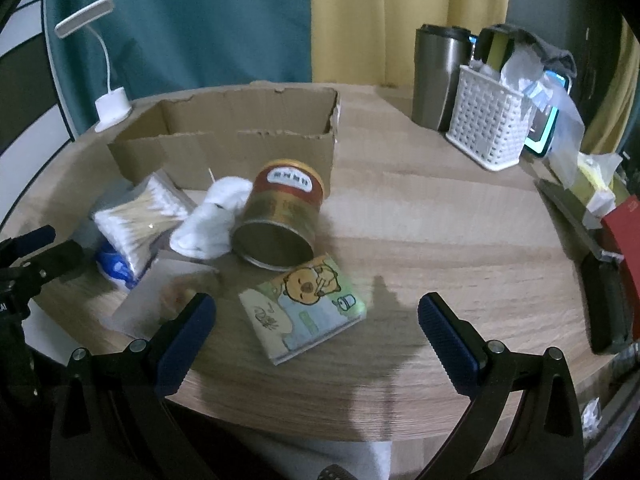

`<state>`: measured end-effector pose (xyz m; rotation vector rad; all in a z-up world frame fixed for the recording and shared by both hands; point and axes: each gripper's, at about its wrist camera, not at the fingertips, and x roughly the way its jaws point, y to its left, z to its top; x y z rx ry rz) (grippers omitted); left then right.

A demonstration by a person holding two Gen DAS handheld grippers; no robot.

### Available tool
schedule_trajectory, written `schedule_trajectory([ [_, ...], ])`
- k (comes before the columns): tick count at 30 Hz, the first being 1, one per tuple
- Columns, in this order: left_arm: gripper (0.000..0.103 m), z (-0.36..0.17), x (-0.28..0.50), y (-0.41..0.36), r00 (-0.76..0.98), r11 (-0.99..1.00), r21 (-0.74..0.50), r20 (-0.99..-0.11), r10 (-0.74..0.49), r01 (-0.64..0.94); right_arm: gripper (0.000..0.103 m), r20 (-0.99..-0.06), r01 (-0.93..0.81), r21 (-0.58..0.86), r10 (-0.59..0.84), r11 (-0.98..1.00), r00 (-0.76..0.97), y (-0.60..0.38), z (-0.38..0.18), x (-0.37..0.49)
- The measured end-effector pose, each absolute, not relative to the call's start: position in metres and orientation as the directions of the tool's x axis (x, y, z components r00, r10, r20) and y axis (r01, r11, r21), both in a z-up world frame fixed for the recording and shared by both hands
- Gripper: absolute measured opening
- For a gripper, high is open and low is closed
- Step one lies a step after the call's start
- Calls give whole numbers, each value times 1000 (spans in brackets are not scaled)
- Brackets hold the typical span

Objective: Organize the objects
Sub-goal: 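Grasp the grey glove with the left tool while the right tool grasps the cartoon tissue pack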

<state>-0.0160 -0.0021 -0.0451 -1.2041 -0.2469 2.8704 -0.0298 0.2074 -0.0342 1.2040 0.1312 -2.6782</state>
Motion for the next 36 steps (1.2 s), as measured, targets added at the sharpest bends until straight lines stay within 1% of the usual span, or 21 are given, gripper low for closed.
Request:
schedule_trajectory([
  [7,100,-51,-22,-8,-696,-988,-148,-714,74,47,103,-768,216,-1,-137,-976,-625,210,-47,-38],
  [10,89,-54,-28,-11,-687,-988,-148,-723,77,46,103,-776,217,-1,-136,-976,-616,211,-52,-41],
  [16,89,-61,-36,-15,-674,-989,-143,-735,74,47,103,-781,222,0,-139,-975,-609,211,-54,-48],
  [18,82,-61,-38,-14,-673,-991,-131,-736,73,36,103,-783,225,2,-142,-974,-605,211,-55,-50],
  [19,77,-61,-38,-14,-673,-992,-124,-736,70,33,103,-785,227,5,-144,-974,-602,210,-56,-51],
  [21,74,-62,-41,-14,-671,-994,-109,-739,69,18,103,-791,233,13,-153,-972,-592,210,-58,-53],
  [22,71,-63,-42,-13,-670,-994,-108,-739,72,12,102,-793,239,14,-157,-971,-589,209,-59,-54],
  [23,66,-63,-43,-13,-668,-994,-109,-740,78,4,99,-795,245,13,-159,-969,-585,208,-60,-55],
  [25,63,-64,-44,-12,-666,-994,-111,-741,90,-11,94,-800,255,11,-162,-967,-578,206,-61,-57],
  [27,57,-64,-45,-11,-665,-994,-104,-741,92,-21,89,-804,266,10,-166,-964,-570,204,-63,-58],
  [29,51,-65,-45,-11,-666,-994,-104,-740,96,-27,78,-808,278,14,-175,-960,-562,201,-63,-58],
  [30,50,-65,-46,-12,-667,-994,-108,-738,101,-30,76,-808,284,12,-177,-959,-562,200,-63,-58],
  [31,48,-65,-46,-13,-666,-993,-112,-738,106,-33,76,-808,286,9,-176,-958,-562,200,-62,-57],
  [36,44,-63,-43,-13,-673,-992,-116,-731,112,-39,75,-808,299,15,-187,-954,-559,196,-61,-55],
])
